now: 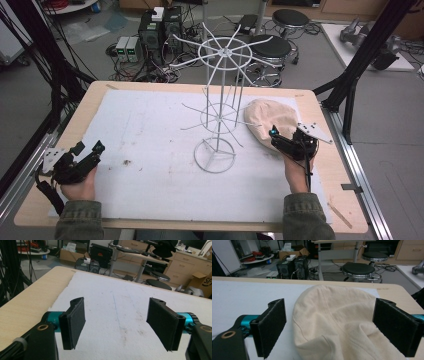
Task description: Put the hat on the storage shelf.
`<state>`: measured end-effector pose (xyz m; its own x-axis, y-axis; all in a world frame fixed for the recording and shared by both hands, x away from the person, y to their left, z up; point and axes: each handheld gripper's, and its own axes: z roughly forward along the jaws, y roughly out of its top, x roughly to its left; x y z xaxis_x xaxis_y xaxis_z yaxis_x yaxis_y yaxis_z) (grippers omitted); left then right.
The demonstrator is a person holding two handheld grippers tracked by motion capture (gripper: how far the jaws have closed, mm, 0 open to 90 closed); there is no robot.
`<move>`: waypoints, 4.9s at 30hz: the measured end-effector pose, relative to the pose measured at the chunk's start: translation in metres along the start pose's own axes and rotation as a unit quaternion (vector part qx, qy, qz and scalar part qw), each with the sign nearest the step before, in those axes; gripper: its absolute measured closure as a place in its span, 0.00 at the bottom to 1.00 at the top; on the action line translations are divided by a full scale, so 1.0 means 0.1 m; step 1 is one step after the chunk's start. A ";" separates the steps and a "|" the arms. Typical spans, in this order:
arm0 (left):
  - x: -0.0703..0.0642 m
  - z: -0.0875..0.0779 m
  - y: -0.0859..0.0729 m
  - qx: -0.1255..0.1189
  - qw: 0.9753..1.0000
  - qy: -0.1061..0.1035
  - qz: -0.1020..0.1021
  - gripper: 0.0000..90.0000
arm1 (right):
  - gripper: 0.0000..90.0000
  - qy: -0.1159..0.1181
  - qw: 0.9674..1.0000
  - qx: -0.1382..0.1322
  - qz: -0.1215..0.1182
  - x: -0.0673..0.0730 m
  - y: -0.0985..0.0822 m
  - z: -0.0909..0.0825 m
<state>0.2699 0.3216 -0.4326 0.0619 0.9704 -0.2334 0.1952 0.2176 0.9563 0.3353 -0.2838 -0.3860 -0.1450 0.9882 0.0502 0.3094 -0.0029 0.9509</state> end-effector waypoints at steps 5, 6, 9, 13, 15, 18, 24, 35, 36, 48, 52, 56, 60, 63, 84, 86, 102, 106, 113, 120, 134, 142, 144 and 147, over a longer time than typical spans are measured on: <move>0.00 0.00 0.00 0.001 1.000 -0.001 0.002 0.34 | 0.12 0.005 1.000 0.006 -0.008 0.03 0.10 0.09; 0.00 0.00 0.00 0.001 1.000 0.000 0.001 0.34 | 0.12 0.008 1.000 0.018 -0.009 0.03 0.13 0.14; 0.00 -0.01 0.00 0.000 1.000 -0.001 0.002 0.34 | 0.12 0.014 1.000 0.025 -0.004 0.03 0.16 0.18; 0.00 -0.03 0.00 0.000 1.000 0.000 0.002 0.34 | 0.12 0.024 0.999 0.031 0.002 0.02 0.21 0.24; 0.00 -0.03 0.00 -0.001 1.000 -0.001 0.001 0.34 | 0.12 0.034 0.999 0.033 -0.004 0.02 0.22 0.27; 0.00 -0.02 0.00 -0.001 1.000 -0.006 0.002 0.34 | 0.12 0.043 0.998 0.044 0.007 0.01 0.22 0.33; -0.01 -0.02 0.00 -0.003 1.000 -0.012 0.005 0.34 | 0.12 0.040 0.997 0.059 0.006 0.03 0.29 0.43; -0.03 0.02 -0.01 -0.002 0.999 -0.037 0.008 0.33 | 0.12 0.064 0.993 0.095 0.010 0.02 0.35 0.68; -0.04 0.02 -0.01 -0.002 0.999 -0.038 0.009 0.33 | 0.12 0.066 0.993 0.095 0.007 0.02 0.36 0.70; -0.04 0.02 -0.01 0.001 0.999 -0.033 0.014 0.34 | 0.12 0.081 0.986 0.146 -0.009 0.13 0.52 1.03; -0.04 0.02 -0.01 0.001 0.999 -0.033 0.012 0.34 | 0.12 0.091 0.984 0.154 -0.004 0.17 0.52 1.15; -0.03 0.02 -0.02 0.002 0.999 -0.031 0.012 0.34 | 0.12 0.098 0.978 0.185 0.011 0.16 0.51 1.31; -0.03 0.02 -0.01 0.000 0.999 -0.029 0.013 0.33 | 0.12 0.097 0.977 0.191 0.013 0.19 0.51 1.45; -0.02 0.03 -0.02 0.001 1.000 -0.029 0.011 0.34 | 0.12 0.086 0.970 0.229 -0.005 0.25 0.45 1.56; -0.02 0.04 -0.02 0.001 0.999 -0.030 0.014 0.34 | 0.37 0.005 0.948 0.319 -0.011 0.36 0.14 1.77; -0.02 0.05 -0.03 0.002 0.999 -0.030 0.015 0.34 | 0.40 0.000 0.949 0.315 -0.014 0.37 0.13 1.77; -0.01 0.06 -0.03 0.004 0.999 -0.029 0.017 0.34 | 0.84 0.059 0.958 0.277 0.050 0.31 0.15 1.65; -0.01 0.05 -0.03 0.004 0.999 -0.030 0.017 0.34 | 0.86 0.072 0.958 0.271 0.064 0.28 0.14 1.64; -0.02 0.05 -0.03 0.004 0.999 -0.031 0.015 0.34 | 0.88 0.089 0.963 0.246 0.063 0.21 0.16 1.48; -0.03 0.04 -0.02 0.003 0.999 -0.032 0.018 0.34 | 0.88 0.152 0.966 0.196 0.071 0.04 0.32 1.20; -0.05 0.04 -0.03 0.005 0.999 -0.034 0.019 0.34 | 0.87 0.271 0.952 0.129 0.064 -0.14 0.53 0.87; -0.06 0.04 -0.03 0.007 0.999 -0.035 0.022 0.34 | 0.87 0.306 0.946 0.082 0.067 -0.22 0.64 0.72; -0.07 0.04 -0.03 0.006 0.999 -0.035 0.024 0.34 | 0.87 0.311 0.945 0.082 0.062 -0.24 0.66 0.69; -0.07 0.04 -0.03 0.008 0.999 -0.036 0.025 0.34 | 0.87 0.320 0.943 0.075 0.057 -0.27 0.69 0.63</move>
<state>0.2732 0.3134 -0.4349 0.1413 0.9702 -0.1969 0.2051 0.1659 0.9646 0.4200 -0.3011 -0.3410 -0.6255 0.6874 0.3691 0.4799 -0.0341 0.8767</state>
